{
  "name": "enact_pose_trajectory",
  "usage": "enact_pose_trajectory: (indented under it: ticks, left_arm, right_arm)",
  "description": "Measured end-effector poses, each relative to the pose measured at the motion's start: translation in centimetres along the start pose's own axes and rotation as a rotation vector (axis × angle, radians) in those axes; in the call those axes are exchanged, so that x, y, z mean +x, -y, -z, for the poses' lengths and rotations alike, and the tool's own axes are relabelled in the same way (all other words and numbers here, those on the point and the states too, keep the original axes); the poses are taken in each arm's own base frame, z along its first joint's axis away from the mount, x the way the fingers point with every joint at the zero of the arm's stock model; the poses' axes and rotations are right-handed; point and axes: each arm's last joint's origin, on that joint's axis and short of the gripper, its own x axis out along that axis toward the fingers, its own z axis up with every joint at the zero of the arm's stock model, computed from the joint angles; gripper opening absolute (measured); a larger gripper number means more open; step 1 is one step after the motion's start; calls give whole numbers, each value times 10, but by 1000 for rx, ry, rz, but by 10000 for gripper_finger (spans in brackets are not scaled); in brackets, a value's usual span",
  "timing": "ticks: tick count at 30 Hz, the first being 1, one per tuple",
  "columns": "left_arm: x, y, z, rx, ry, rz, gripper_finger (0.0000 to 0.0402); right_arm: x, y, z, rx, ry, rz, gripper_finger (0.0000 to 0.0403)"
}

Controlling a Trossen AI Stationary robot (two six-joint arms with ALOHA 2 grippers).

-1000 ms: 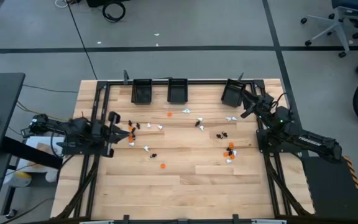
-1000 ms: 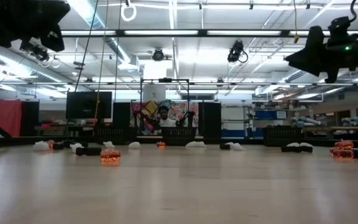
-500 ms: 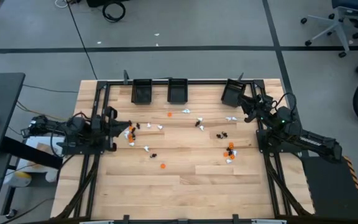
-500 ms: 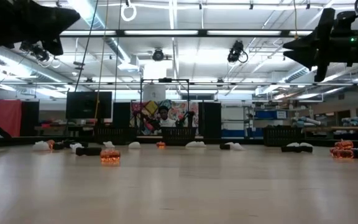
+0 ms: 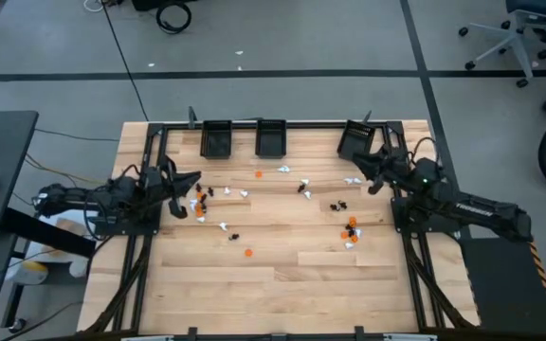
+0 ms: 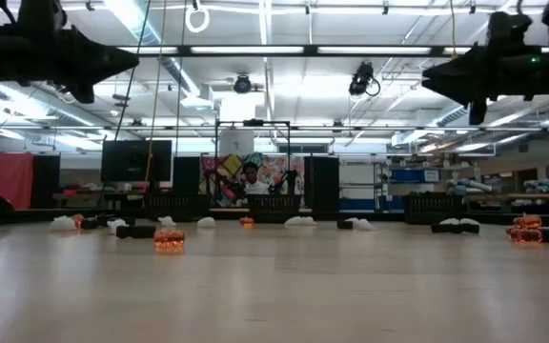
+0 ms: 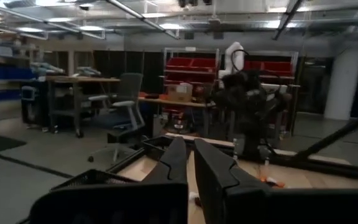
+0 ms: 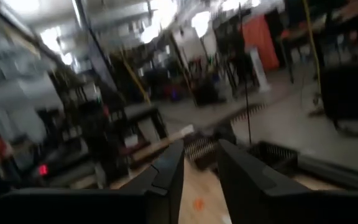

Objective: Sort Halloween decoration
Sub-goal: Put the black voodoo toy into the right black bin

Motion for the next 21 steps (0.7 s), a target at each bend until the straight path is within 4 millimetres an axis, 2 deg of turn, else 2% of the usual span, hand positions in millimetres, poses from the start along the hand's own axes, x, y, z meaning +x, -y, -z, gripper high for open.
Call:
enact_pose_trajectory:
  ticks: [5, 9, 16, 21]
  left_arm:
    - [12, -1, -4, -24, -91, -51, 11]
    - [22, 2, -4, -9, -163, -66, 23]
    - [39, 9, -1, 10, -276, -68, 91]
    - [49, 12, 1, 19, -328, -64, 139]
  right_arm:
    - [24, -9, -3, -64, -187, 23, 89]
    - [47, -20, -6, -139, -402, 65, 88]
    - [82, -42, 4, -308, -738, 155, 95]
    - [104, -51, 15, -363, -882, 162, 128]
